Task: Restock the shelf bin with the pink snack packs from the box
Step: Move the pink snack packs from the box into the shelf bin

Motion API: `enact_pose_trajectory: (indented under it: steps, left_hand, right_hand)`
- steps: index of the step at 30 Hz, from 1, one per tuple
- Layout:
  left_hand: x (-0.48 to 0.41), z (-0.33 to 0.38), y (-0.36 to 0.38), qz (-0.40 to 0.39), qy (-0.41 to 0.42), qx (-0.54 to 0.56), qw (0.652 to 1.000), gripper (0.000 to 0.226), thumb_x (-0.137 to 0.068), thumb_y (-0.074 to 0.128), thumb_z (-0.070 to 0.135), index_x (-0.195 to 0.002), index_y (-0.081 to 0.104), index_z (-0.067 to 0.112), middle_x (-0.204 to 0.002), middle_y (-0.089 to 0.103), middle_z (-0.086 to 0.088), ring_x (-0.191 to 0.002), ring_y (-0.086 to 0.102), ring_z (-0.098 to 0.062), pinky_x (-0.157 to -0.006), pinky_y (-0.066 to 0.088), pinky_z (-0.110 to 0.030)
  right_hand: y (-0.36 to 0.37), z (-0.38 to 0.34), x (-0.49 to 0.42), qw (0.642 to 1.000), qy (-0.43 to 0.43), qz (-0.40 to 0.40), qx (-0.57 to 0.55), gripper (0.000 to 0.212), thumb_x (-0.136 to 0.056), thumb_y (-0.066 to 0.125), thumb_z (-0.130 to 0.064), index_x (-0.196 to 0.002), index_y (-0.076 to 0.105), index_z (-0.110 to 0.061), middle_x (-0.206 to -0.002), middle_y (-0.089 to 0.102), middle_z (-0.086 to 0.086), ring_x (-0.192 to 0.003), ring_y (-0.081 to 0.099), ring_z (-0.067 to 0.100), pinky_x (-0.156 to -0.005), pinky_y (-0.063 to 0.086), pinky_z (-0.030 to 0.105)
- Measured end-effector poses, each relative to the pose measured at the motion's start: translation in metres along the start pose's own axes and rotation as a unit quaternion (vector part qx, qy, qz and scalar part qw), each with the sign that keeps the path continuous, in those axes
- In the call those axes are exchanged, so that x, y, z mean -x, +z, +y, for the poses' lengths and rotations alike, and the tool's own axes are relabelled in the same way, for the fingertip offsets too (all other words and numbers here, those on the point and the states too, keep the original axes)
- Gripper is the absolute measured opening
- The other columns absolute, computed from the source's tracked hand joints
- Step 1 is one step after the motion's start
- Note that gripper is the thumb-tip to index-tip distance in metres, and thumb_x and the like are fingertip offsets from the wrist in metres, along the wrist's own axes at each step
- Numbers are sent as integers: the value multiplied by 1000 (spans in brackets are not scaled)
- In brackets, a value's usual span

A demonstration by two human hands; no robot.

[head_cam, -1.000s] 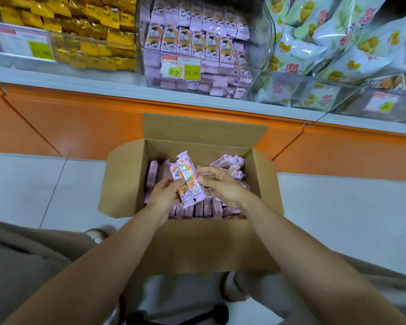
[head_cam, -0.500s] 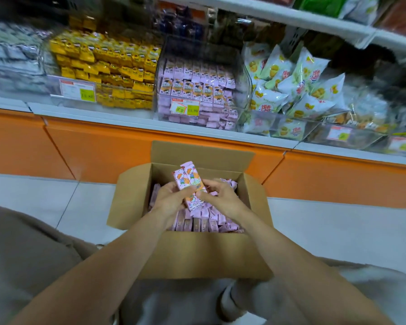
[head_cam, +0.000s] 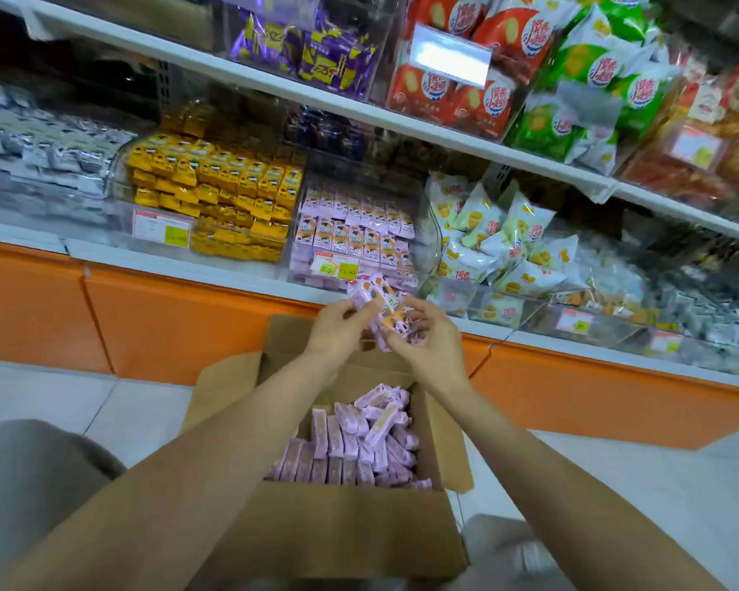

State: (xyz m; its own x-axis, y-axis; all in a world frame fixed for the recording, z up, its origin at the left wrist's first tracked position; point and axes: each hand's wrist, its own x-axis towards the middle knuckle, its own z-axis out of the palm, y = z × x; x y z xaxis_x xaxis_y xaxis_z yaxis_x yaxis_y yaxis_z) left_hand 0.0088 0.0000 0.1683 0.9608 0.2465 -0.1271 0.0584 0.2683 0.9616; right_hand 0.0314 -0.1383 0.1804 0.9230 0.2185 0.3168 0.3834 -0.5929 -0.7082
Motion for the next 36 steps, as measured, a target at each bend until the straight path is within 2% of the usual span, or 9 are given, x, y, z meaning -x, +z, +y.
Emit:
enact_pose_trajectory:
  steps: [3,6,9,12,16,22,28,32,36]
  left_hand:
    - [-28,17,-4,-27,137,-239,961,23,-94,58,29,-112,60,14,-107,62,0,-103,58,-16,-91,47,-33]
    - [-59,23,-11,-19,293,-490,821,40,-93,56,26,-131,51,17,-137,49,-4,-130,41,-23,-107,31,-37]
    - [-89,23,-12,-56,318,-636,701,60,-94,51,33,-149,30,22,-160,19,-2,-148,8,-23,-119,-3,-41]
    - [-109,12,-18,-82,304,-693,648,70,-94,49,36,-154,15,24,-161,15,-1,-148,7,-24,-118,-7,-42]
    - [-118,-2,-26,-71,365,-671,641,67,-90,52,23,-151,26,18,-151,35,-6,-139,28,-30,-115,8,-42]
    - [-126,-13,-30,-52,413,-656,630,66,-69,67,16,-134,55,12,-125,60,-9,-113,54,-33,-103,23,-42]
    - [-123,-8,-29,-61,396,-657,638,66,-81,57,16,-144,40,14,-138,49,-6,-124,43,-30,-109,16,-40]
    - [-125,2,-25,-63,379,-675,630,65,-88,50,26,-148,26,19,-147,35,-3,-132,32,-26,-108,21,-39]
    - [-129,8,-26,-85,390,-708,583,72,-90,48,33,-153,17,17,-160,16,-2,-144,17,-24,-114,14,-45]
  right_hand:
    - [-23,-3,-39,999,32,40,5,49,-81,74,-30,-124,59,-12,-111,61,-2,-99,57,12,-86,48,26]
    - [-36,-2,-76,994,54,68,61,48,-85,70,-33,-125,59,-10,-121,62,5,-110,57,20,-87,46,32]
    - [-32,-5,-105,989,56,75,114,48,-86,68,-33,-124,59,-6,-123,61,8,-112,58,23,-82,41,27]
    - [-16,-3,-126,980,55,66,181,49,-84,67,-34,-123,58,-5,-124,54,11,-96,57,22,-76,40,28]
    - [6,1,-143,956,40,50,287,37,-85,64,-35,-110,60,-9,-117,47,13,-80,56,28,-68,45,32]
    - [25,-1,-162,922,20,35,386,30,-88,59,-34,-106,66,-11,-113,53,17,-93,57,36,-75,47,37]
    - [21,-2,-158,914,26,46,402,32,-85,61,-33,-108,66,-11,-112,52,16,-91,56,36,-67,46,33]
    - [19,-2,-157,915,28,50,399,34,-82,64,-35,-107,67,-13,-110,52,15,-91,56,36,-73,52,39]
    - [18,1,-156,921,29,57,384,33,-82,65,-34,-107,68,-12,-110,52,15,-91,56,35,-70,48,34]
